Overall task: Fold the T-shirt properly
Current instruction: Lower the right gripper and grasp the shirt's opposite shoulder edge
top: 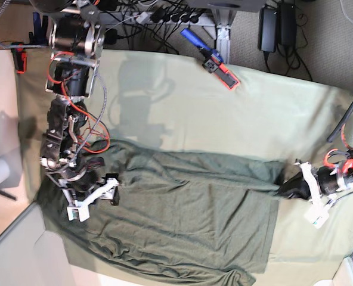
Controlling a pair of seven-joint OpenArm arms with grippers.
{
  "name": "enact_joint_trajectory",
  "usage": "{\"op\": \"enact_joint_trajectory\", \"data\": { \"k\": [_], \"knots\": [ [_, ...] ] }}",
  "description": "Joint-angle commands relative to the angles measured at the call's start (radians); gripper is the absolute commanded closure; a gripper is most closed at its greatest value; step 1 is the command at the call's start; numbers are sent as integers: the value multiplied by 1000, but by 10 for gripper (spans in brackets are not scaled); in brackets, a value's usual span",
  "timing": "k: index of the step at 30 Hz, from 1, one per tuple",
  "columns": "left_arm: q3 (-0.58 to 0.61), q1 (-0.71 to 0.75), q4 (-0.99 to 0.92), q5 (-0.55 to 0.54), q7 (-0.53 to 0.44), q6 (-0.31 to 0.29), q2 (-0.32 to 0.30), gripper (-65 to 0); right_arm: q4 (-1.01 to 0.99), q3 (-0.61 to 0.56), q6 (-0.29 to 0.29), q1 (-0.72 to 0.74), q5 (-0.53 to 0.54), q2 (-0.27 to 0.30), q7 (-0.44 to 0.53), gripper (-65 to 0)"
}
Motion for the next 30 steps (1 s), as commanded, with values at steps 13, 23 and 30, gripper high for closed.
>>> {"op": "enact_joint_trajectory", "data": {
  "k": [13,23,30],
  "knots": [
    [-6,-27,14,-22,-21,-12,-14,0,409,3,13,-337,-90,52,59,-411],
    [-6,-26,14,-36,-20,-12,-14,0,320,3,13,-336,-182,82,156,-365],
    [-6,-27,14,-37,-20,-12,-14,0,303,3,11,-333,-196,96,163,0]
  ]
}}
